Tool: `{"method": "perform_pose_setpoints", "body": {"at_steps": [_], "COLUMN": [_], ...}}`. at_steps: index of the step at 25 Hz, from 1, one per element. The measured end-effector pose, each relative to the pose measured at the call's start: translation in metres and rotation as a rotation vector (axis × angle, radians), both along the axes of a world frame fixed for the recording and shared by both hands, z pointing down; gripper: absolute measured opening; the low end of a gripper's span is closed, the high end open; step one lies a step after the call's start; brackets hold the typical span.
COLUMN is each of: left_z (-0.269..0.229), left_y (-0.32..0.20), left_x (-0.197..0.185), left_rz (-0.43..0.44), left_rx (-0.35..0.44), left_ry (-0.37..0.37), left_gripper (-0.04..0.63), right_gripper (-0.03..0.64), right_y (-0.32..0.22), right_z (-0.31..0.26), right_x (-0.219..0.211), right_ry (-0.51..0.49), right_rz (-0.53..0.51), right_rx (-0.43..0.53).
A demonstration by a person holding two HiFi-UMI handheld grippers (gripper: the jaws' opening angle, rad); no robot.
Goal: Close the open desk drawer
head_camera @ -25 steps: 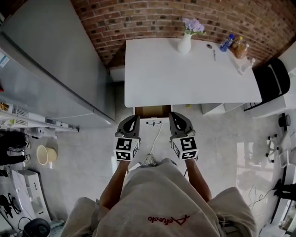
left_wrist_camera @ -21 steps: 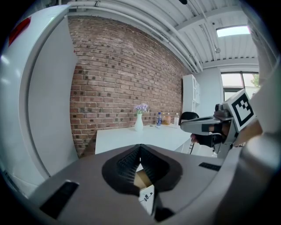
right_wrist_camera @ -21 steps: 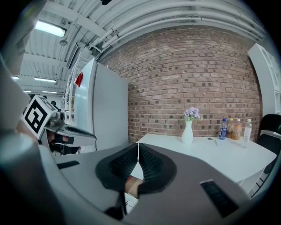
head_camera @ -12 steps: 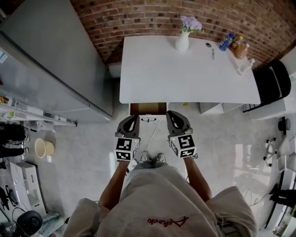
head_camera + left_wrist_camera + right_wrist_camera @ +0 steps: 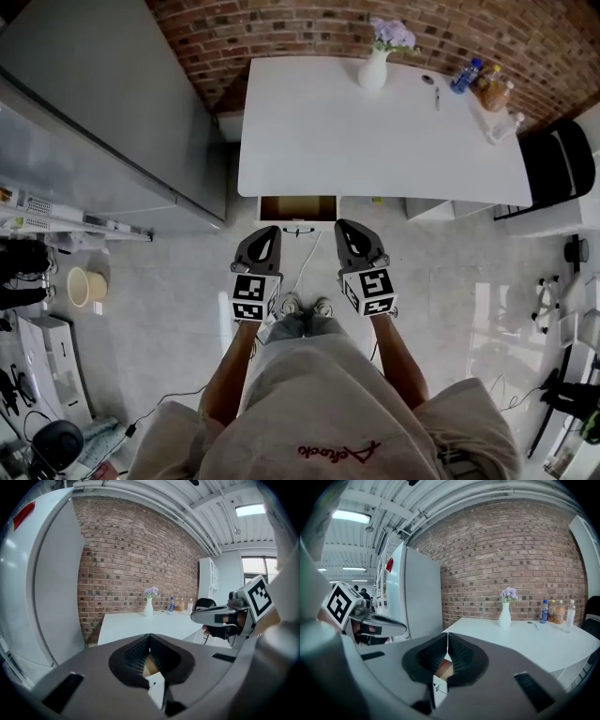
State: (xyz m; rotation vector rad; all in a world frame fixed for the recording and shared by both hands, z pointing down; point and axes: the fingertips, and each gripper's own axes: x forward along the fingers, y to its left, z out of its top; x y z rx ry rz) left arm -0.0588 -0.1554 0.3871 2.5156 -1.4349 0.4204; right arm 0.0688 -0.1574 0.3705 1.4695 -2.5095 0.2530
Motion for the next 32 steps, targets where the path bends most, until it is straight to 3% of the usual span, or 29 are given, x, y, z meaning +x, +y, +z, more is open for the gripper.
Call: {"method": "perform_pose_setpoints", "body": {"at_steps": [16,32], "left_z": [0.110,0.212], "left_y": [0.027,0.043], "left_x": [-0.009,-0.028], "left_rz": [-0.007,0.002], "left_rx": [-0.176,-0.271], "left_ry": [0.024,0.033], "left_gripper": [0.012,0.012], "right_gripper": [0.018,0.018], "right_y": [0.029,0.060], "right_z": [0.129,0.229], "right_x": [-0.008,-0.032], "right_ry": [0.012,0.007], "right_rz": [0.012,0.036], "right_rx": [-0.214,-0.323]}}
